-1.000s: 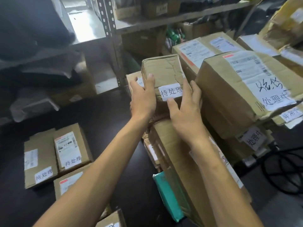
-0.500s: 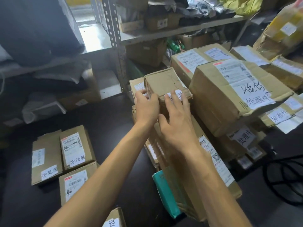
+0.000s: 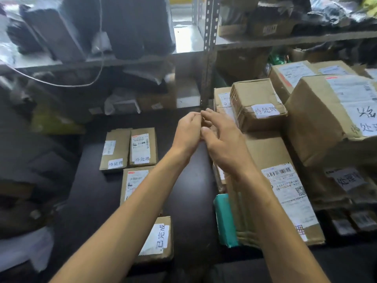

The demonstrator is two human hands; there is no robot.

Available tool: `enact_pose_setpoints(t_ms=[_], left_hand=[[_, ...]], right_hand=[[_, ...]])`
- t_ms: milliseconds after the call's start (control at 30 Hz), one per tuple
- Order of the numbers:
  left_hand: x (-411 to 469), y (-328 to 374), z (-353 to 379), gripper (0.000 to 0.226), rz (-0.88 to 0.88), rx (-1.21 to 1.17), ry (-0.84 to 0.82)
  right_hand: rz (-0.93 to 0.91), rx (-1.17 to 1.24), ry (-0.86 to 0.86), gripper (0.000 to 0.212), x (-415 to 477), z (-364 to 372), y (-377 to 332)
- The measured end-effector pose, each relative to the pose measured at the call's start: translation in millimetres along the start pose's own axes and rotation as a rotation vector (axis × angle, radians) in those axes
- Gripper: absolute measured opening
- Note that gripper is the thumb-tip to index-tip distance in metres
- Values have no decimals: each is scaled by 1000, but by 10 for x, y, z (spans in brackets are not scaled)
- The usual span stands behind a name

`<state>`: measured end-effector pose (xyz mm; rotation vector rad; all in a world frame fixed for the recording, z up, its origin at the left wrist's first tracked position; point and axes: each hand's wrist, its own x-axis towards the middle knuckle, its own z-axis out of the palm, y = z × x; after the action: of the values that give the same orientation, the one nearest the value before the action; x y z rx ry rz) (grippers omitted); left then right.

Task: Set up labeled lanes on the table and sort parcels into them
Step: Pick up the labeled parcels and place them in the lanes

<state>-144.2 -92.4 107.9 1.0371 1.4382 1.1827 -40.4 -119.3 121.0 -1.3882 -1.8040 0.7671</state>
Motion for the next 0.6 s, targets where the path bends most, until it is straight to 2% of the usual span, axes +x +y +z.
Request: enact_pose_setpoints(t_ms=[67,233,400,600], left_hand=[[-49,-45,-192,26,-8,3,20],[-35,-164,-780,28,-56,11,121],[275,-441,-1471,28,-171,-42,223],[935,-1122,-2052,30,-337,27,256]], right_hand=[[6,42,-40,49,18,127,-81],[38,155,-172,35,252,488,-248],[114,255,-250,31,600,1038,-289],[368,286,-228,45,1039,1797,107]])
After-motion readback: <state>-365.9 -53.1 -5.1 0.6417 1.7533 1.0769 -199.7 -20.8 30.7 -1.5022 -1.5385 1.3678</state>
